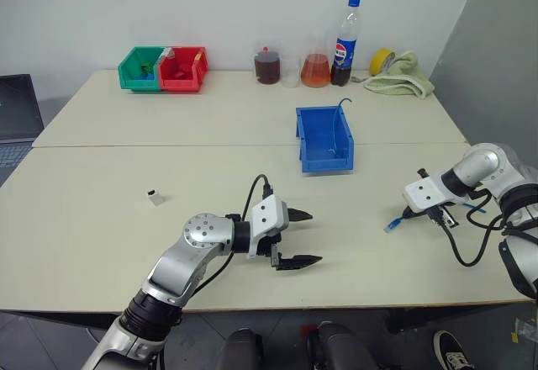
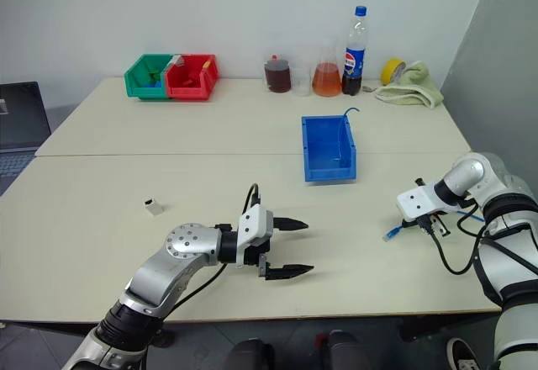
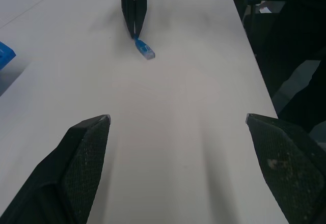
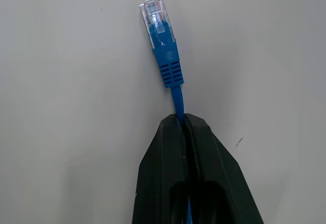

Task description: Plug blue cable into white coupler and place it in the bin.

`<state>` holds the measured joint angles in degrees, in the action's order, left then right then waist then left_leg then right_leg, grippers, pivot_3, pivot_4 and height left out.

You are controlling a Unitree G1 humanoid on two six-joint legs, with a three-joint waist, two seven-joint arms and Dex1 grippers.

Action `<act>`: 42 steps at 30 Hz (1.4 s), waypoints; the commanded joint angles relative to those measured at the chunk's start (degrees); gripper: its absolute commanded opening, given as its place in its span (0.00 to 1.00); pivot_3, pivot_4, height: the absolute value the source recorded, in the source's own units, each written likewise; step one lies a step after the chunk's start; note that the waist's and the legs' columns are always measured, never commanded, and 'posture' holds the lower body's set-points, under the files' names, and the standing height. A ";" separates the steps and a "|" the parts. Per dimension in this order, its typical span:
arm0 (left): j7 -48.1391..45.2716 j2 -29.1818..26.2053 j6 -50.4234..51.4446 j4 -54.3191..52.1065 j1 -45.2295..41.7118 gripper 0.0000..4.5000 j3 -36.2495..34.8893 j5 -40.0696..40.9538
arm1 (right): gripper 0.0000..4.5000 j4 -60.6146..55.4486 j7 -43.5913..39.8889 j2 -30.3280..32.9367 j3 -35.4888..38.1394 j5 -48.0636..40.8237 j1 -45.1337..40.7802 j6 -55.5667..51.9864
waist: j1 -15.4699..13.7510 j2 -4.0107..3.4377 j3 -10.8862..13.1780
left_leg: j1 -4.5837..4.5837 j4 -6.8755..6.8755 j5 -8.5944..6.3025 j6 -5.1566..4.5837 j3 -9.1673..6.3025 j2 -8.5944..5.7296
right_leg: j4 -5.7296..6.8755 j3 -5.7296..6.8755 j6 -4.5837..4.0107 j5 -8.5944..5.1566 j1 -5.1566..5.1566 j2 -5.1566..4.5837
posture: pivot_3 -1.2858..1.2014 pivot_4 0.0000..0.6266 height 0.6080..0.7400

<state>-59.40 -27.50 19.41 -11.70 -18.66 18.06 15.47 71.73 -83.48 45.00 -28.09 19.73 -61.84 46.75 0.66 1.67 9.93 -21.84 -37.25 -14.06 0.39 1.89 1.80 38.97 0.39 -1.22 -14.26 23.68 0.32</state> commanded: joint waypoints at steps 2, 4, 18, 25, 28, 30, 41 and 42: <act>0.60 0.30 -0.49 -2.47 -0.12 1.00 -1.18 1.11 | 0.00 -0.64 -4.38 -1.21 4.69 -4.30 -0.92 -4.96 | 0.09 0.00 0.00 | 0.00 0.00 0.00 0.00 0.00 0.00 | 0.00 0.00 0.00 0.00 0.00 0.00 | 0.52 0.24 1.00; 1.63 0.32 -1.07 -3.05 1.35 1.00 -2.33 1.44 | 0.00 -2.86 -7.55 -4.20 8.25 -8.94 -1.37 -12.70 | 0.35 0.00 0.00 | 0.01 0.01 0.00 0.00 -0.01 0.01 | 0.00 0.01 0.00 0.00 -0.02 0.00 | 0.52 0.24 1.00; 20.43 -0.28 0.72 -20.27 32.97 1.00 -22.05 1.87 | 0.00 -42.71 6.88 -22.36 11.13 -18.78 10.21 -53.75 | 1.05 -0.09 0.07 | -0.05 0.23 -0.01 0.03 -0.02 0.37 | 0.00 0.16 -0.38 -0.17 0.11 0.11 | 0.52 0.24 1.00; 28.36 4.22 0.38 -27.43 44.60 1.00 -24.07 1.06 | 0.00 -46.02 15.87 -32.60 6.98 -16.04 9.88 -61.05 | 0.82 -0.05 0.06 | 0.03 0.23 -0.02 0.03 -0.04 0.44 | 0.03 0.22 -0.37 -0.18 0.14 0.18 | 0.52 0.24 1.00; 30.72 5.82 -1.25 -28.89 50.37 1.00 -26.11 0.35 | 0.00 -43.93 18.80 -36.02 5.10 -14.88 9.84 -59.84 | 0.81 0.01 0.03 | 0.02 0.21 -0.02 0.03 -0.03 0.45 | 0.01 0.23 -0.37 -0.18 0.13 0.19 | 0.52 0.24 1.00; 31.80 6.67 -2.39 -29.51 53.18 1.00 -26.94 -0.04 | 0.00 -42.39 20.56 -37.80 4.32 -14.32 9.73 -59.11 | 0.97 0.05 0.00 | 0.01 0.24 -0.03 0.03 0.04 0.45 | -0.06 0.18 -0.38 -0.18 0.15 0.18 | 0.52 0.24 1.00; 36.38 10.57 -4.90 -30.55 57.30 1.00 -26.86 -1.03 | 0.00 -32.72 26.05 -42.86 3.35 -11.91 7.28 -54.51 | 1.06 0.16 0.08 | -0.15 0.28 -0.03 0.03 0.05 0.61 | -0.01 0.19 -0.50 -0.25 0.39 0.37 | 0.52 0.24 1.00; 36.38 10.48 -4.97 -30.49 57.32 1.00 -26.75 -1.05 | 0.00 -32.57 25.94 -42.93 3.29 -11.95 7.33 -54.37 | 1.07 0.17 0.08 | -0.15 0.28 -0.03 0.03 0.05 0.63 | -0.01 0.19 -0.50 -0.25 0.39 0.39 | 0.52 0.24 1.00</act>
<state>-23.17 -17.16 15.71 -39.92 38.23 -8.90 14.65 39.47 -57.42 2.61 -25.08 7.96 -53.27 -8.78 1.72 1.84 10.00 -21.98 -36.95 -14.09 0.41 1.95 2.44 38.95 0.57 -1.72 -14.52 24.07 0.72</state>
